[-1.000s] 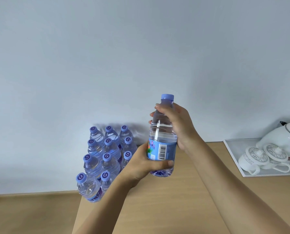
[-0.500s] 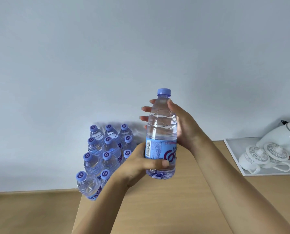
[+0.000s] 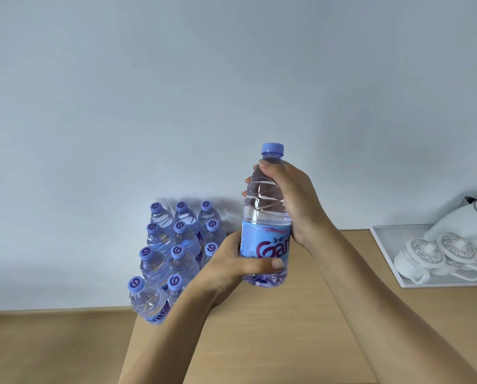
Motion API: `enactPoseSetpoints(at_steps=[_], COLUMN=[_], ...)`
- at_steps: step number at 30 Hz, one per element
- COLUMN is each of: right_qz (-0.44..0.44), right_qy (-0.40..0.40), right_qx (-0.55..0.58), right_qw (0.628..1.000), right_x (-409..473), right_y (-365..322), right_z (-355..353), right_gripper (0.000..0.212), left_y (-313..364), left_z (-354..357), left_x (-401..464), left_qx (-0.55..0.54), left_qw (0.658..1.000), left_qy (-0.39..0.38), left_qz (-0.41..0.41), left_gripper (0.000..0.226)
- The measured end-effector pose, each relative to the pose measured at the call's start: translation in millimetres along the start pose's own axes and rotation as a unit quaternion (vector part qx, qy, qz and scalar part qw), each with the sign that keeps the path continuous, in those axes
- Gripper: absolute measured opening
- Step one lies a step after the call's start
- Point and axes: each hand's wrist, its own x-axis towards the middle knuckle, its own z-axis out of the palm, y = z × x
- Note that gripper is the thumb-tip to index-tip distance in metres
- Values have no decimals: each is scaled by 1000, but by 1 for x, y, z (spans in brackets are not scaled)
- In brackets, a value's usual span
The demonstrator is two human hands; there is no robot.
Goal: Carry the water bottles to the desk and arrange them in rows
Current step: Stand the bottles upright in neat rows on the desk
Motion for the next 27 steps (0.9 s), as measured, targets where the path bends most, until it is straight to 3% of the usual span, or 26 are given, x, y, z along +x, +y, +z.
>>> enactPoseSetpoints(at_steps=[8, 10, 14, 17, 27], right_qz=[3, 11, 59, 113, 70], right_qy=[51, 24, -102, -135, -13], right_qx=[-61, -77, -24, 71, 1], right_qw=[997, 997, 993, 982, 997], right_x=[-4, -5, -2, -3, -9], right_y=[3, 3, -4, -1, 27], right_z=[11, 9, -3, -7, 6], right_gripper=[25, 28, 26, 28, 19], left_y=[0, 1, -1, -5, -25], left_z=[6, 7, 0, -4, -1], left_x=[-7, -10, -18, -22, -31], left_qx=[56, 60, 43, 30, 41], left_qw=[997, 997, 999, 999, 998], left_qy=[51, 49, 8, -20, 48], left_qz=[12, 10, 13, -9, -32], left_gripper=[57, 50, 33, 48, 46])
